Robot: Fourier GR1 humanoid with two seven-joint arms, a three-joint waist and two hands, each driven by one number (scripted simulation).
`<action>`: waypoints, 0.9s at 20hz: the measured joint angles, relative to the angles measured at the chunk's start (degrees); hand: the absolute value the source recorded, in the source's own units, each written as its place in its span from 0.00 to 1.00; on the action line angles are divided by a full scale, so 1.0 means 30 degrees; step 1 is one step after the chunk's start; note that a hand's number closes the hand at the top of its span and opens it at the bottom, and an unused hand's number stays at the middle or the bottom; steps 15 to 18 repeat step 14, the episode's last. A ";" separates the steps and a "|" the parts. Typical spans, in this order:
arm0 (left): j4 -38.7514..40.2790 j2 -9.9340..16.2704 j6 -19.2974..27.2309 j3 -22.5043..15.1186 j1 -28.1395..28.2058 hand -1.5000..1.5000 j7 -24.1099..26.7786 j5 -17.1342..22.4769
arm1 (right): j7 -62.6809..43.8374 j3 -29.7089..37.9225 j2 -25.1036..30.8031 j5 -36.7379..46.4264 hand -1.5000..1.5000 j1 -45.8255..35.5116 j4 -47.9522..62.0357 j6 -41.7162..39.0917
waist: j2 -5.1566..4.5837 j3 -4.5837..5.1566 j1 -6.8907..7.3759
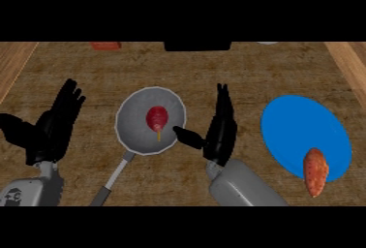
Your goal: Pick the pear from the plate and place it in the pan
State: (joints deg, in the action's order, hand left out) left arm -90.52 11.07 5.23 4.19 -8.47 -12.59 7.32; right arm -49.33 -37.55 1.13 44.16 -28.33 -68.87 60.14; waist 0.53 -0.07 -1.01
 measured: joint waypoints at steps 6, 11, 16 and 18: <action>-0.0302 0.0060 -0.0051 0.0146 0.0178 0.50 -0.0123 0.0066 | 0.2505 -0.2222 0.2176 -0.1311 0.00 0.5466 -0.6531 0.1389 | -0.0042 0.0001 -0.0039; 0.0161 -0.0062 -0.0125 0.0251 -0.0244 0.50 0.0063 0.0033 | 0.4412 -0.3465 0.4491 -0.1596 0.00 0.9279 -1.0539 0.2158 | -0.0106 0.0012 0.0080; 0.0351 0.0141 -0.0468 0.0571 -0.0426 0.50 0.0091 0.0190 | 0.5410 -0.3778 0.4915 -0.1447 0.00 1.0939 -1.1366 0.2430 | -0.0132 0.0017 0.0169; 0.0351 0.0141 -0.0468 0.0571 -0.0426 0.50 0.0091 0.0190 | 0.5410 -0.3778 0.4915 -0.1447 0.00 1.0939 -1.1366 0.2430 | -0.0132 0.0017 0.0169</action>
